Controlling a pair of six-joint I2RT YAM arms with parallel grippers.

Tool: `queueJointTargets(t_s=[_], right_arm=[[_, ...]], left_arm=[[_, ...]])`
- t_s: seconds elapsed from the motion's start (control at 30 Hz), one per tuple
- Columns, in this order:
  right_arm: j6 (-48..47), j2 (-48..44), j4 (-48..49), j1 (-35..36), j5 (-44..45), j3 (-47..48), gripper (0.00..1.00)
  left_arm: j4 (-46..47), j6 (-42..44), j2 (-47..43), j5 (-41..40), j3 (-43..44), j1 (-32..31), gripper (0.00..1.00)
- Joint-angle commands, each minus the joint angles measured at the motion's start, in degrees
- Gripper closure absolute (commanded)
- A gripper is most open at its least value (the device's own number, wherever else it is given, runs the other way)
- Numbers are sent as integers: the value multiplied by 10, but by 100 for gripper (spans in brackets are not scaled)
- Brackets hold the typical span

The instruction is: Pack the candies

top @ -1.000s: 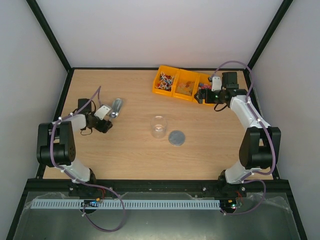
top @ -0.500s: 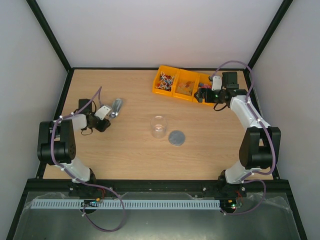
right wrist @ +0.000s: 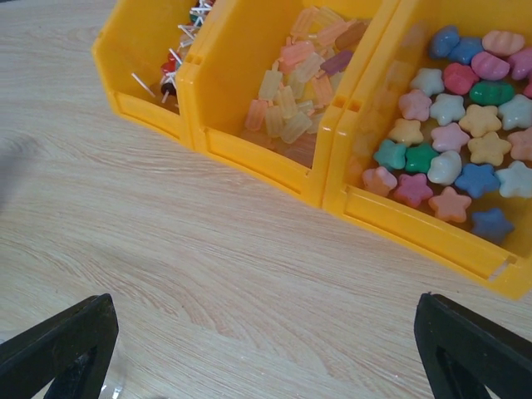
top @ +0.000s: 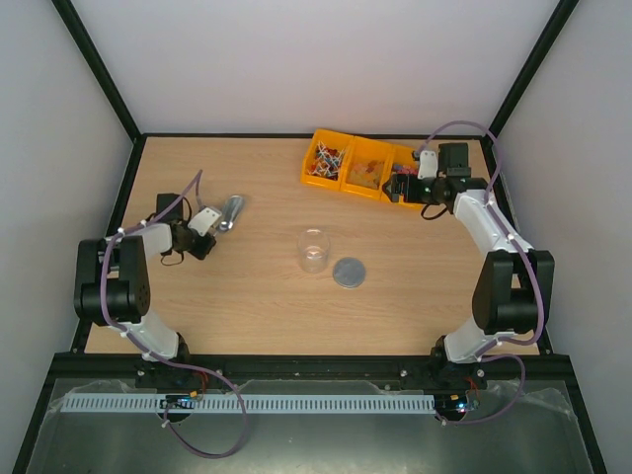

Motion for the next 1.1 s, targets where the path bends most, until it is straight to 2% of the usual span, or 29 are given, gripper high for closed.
queueJointTargets(t_s=[0.0, 0.17, 0.27, 0.5, 0.73, 0.9, 1.07], right_arm=[[8, 17, -45, -4, -29, 36, 1], [-31, 45, -114, -9, -85, 90, 1], [-28, 55, -135, -9, -113, 116, 1], [21, 64, -155, 5, -180, 163, 0], [5, 73, -227, 36, -270, 190, 6], [-13, 74, -266, 65, -287, 187, 11], [-19, 74, -275, 98, -277, 179, 18]], left_arm=[[-40, 12, -20, 14, 33, -3, 98], [-95, 32, -52, 19, 76, -7, 98], [-139, 50, -71, 14, 113, -32, 98], [-224, 79, -109, -21, 192, -158, 98], [-243, 92, -103, -81, 226, -302, 98], [-242, 80, -90, -90, 247, -359, 98], [-243, 75, -78, -91, 268, -390, 98]])
